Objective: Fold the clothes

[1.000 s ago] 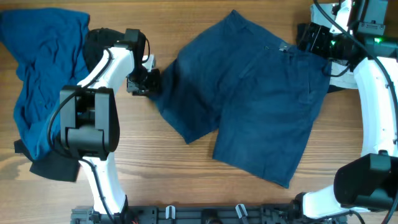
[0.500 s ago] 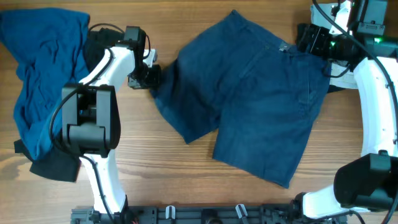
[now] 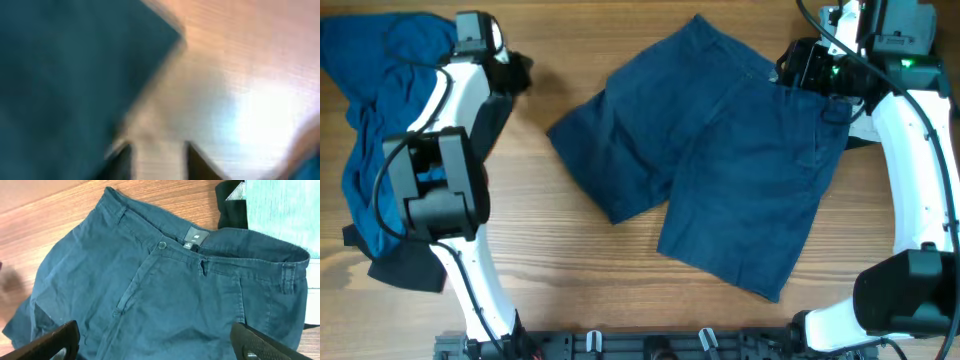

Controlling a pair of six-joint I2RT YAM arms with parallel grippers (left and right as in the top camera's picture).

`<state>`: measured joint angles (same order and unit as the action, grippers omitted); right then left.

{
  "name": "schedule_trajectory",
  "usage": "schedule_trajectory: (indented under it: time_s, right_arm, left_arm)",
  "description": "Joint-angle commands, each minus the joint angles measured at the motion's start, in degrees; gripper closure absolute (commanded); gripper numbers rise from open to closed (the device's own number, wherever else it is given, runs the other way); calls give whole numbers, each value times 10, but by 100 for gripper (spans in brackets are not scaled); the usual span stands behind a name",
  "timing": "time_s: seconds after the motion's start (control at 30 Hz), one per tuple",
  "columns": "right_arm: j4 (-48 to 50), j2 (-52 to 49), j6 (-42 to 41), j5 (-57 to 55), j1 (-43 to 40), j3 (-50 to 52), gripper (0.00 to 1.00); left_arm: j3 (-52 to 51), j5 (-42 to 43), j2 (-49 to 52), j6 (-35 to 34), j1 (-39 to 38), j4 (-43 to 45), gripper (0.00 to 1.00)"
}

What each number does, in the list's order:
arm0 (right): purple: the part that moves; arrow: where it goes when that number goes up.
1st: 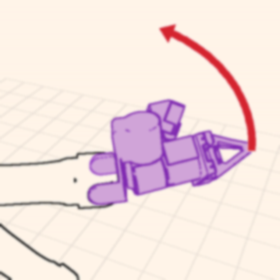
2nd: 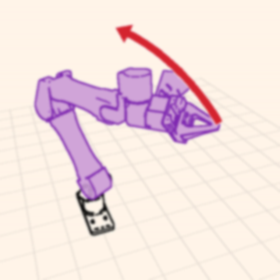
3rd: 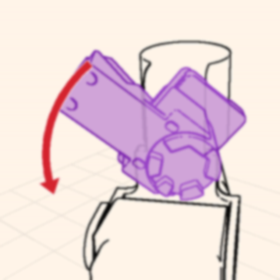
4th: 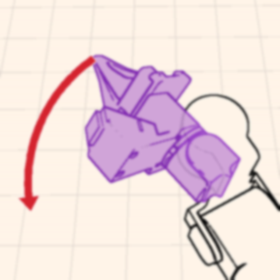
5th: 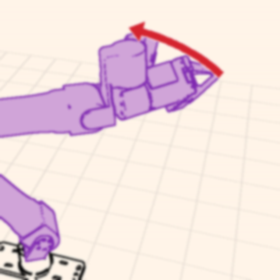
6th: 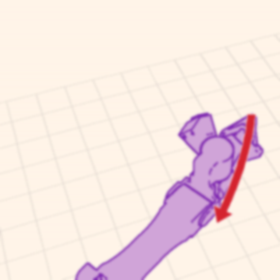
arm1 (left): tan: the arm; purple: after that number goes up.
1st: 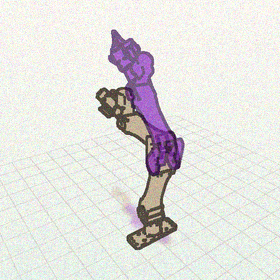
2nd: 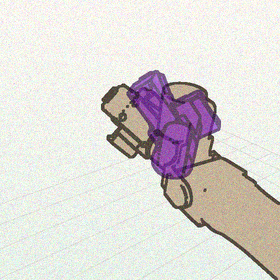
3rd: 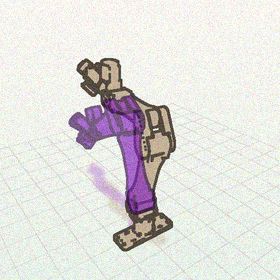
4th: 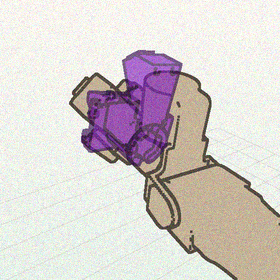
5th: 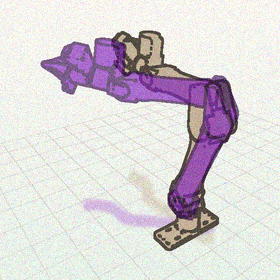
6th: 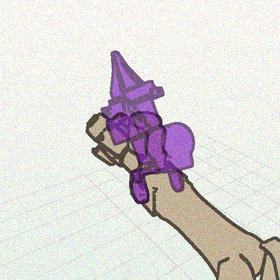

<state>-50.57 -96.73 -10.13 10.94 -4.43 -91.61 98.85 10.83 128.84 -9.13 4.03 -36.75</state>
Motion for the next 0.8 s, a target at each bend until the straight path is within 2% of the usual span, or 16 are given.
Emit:
schedule_trajectory:
  time_s: [0.0,0.07,0.17,0.23,0.3,0.4,0.5,0.53,0.57,0.7,0.77]
  right_arm:
    - [2,6,13,7,2,-7,3]
    - [2,6,14,7,2,-7,3]
    - [-7,6,14,7,2,-7,2]
    - [-14,6,21,7,2,-7,2]
    - [-17,6,25,7,2,-7,2]
    - [-20,6,24,7,2,-7,2]
    - [-20,6,25,7,2,-7,2]
    - [-20,6,24,7,2,-7,2]
    - [-20,6,25,7,2,-7,2]
    - [-17,6,25,7,2,-7,2]
    - [-18,6,25,7,2,-7,2]
  left_arm:
    - [3,65,3,101,-21,-100,42]
    - [3,65,3,152,-35,-154,38]
    - [-3,61,4,164,-48,-156,36]
    - [-4,61,11,164,-56,-164,40]
    - [-5,60,22,164,-68,-171,47]
    - [-19,56,26,164,-83,-173,72]
    - [-45,55,26,163,-99,-183,88]
    - [-59,34,26,148,-104,-182,94]
    - [-67,6,26,126,-107,-181,96]
    - [-70,-119,25,3,-102,-129,96]
    - [-67,-145,25,-38,-95,-79,96]
